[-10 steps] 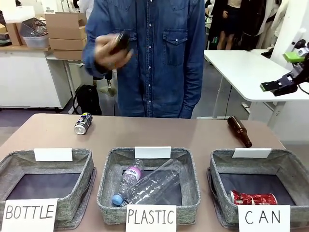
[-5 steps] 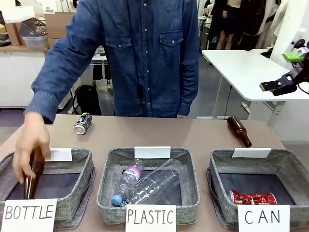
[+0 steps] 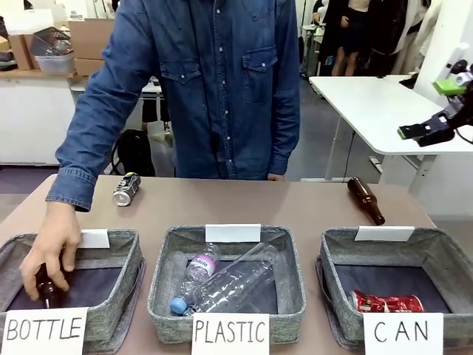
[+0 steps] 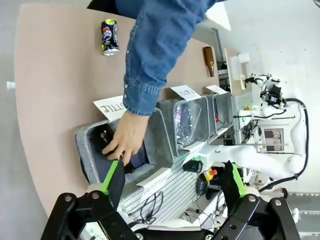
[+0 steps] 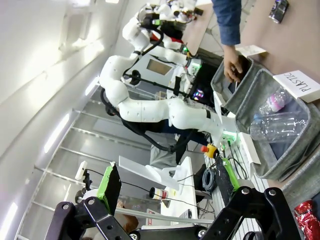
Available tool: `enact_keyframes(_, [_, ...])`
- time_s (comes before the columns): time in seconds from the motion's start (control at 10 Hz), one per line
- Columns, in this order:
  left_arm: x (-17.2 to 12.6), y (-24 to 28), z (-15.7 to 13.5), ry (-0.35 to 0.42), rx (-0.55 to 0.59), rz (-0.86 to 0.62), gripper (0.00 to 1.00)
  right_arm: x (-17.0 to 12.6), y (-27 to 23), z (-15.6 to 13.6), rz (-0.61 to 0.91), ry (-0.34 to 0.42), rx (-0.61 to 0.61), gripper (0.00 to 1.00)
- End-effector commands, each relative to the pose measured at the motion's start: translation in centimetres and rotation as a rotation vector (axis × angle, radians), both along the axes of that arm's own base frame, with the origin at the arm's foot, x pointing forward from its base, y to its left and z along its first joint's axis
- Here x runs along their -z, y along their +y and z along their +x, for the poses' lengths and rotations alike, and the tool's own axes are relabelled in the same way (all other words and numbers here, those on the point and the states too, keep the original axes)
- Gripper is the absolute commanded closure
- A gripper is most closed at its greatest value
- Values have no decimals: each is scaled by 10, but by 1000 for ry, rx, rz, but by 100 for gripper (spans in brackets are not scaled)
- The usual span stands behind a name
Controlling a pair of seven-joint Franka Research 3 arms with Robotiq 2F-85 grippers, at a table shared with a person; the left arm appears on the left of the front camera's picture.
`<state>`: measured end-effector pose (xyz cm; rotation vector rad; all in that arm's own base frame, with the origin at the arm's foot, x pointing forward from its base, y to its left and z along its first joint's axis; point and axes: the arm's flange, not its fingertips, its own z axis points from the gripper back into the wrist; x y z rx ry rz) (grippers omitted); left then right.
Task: Sort the can waste into the basket.
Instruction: Pick up the can waste from the table and place it in the right Fabric basket.
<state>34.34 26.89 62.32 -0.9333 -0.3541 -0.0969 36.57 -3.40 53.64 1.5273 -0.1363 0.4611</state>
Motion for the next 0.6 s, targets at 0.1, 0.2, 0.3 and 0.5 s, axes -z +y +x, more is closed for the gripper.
enact_keyframes(0.1, [1,-9,-5,-32,5,7,0,0,-3,-1,-3,-23,-14,0])
enact_keyframes(0.2, [2,-19,-3,-48,15,-3,0,0,-3,-1,-3,-23,-14,0])
enact_keyframes(0.3, [6,-44,4,-66,36,13,0,0,-3,-1,-3,-23,-14,0])
enact_keyframes(0.5, [25,-119,44,-60,150,161,0,0,-3,-1,-3,-23,-14,0])
